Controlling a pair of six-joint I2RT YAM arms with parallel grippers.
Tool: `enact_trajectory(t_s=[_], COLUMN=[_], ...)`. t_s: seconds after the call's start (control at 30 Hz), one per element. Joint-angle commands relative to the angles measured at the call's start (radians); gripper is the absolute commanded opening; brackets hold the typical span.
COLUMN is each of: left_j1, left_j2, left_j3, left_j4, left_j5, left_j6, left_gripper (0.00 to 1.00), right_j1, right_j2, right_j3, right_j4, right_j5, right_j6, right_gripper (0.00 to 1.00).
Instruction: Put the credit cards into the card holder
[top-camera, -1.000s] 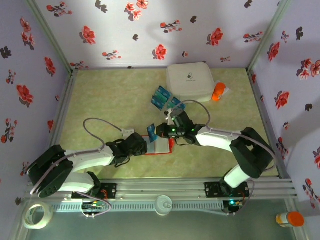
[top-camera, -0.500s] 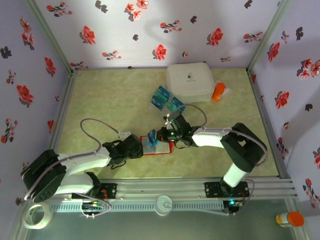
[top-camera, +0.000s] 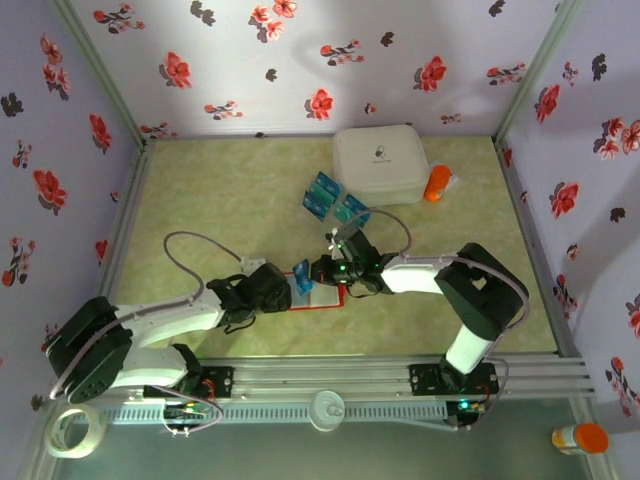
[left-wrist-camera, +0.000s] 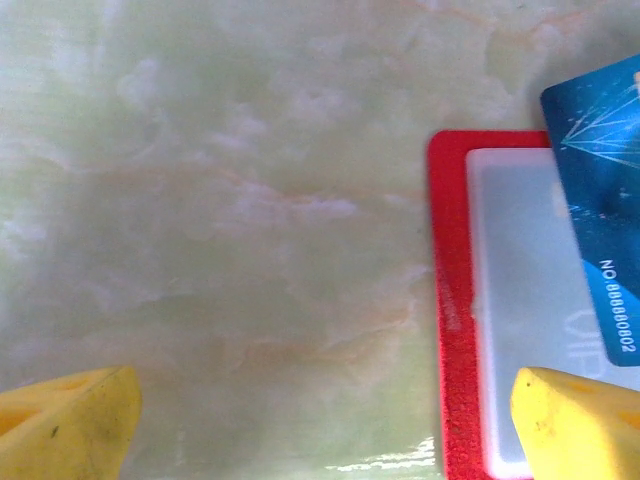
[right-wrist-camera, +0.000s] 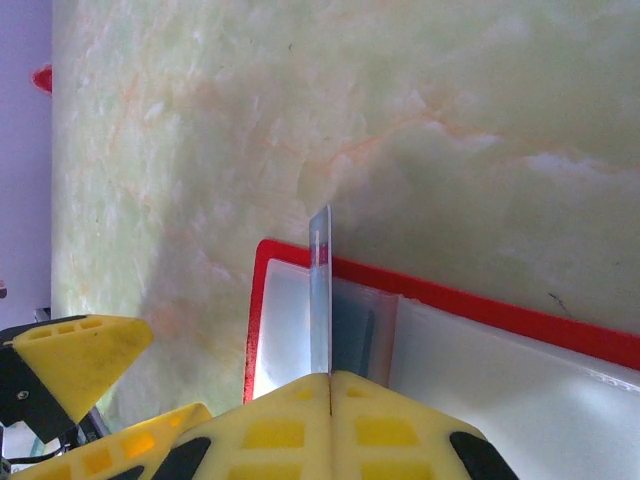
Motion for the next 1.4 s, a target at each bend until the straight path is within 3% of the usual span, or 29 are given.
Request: enact_trajectory(t_s=[0.0,0.6,0.97,1.37], left_j1=[0.0,-0.01,-0.021,-0.029], left_j2=[0.03,0.115,0.115,0.117], left_j3=[0.03,-0.003,-0.028,-0.036], left_j4=[0.017,0.048,0.056,0.062], left_j5=[0.014,0.003,0.002,0.001], left_j6=[0.03,0.025,-0.001,-0.01], left_gripper=[0.96,0.95,0.94,0.93], right_j1=[0.007,0.011,-0.01,-0.01], right_j2=[0.014,0.013,-0.131,-0.213], right_j3=[-0.017,-0.016,-0.04,-0.224], right_j4=[0.003,0.022,-0.02,0.196], right_j5=[0.001,-0.014,0.051,0.161], right_j6=[0.01,0.025,0.006,0.073], right_gripper=[0.0,0.0,0.0,0.0])
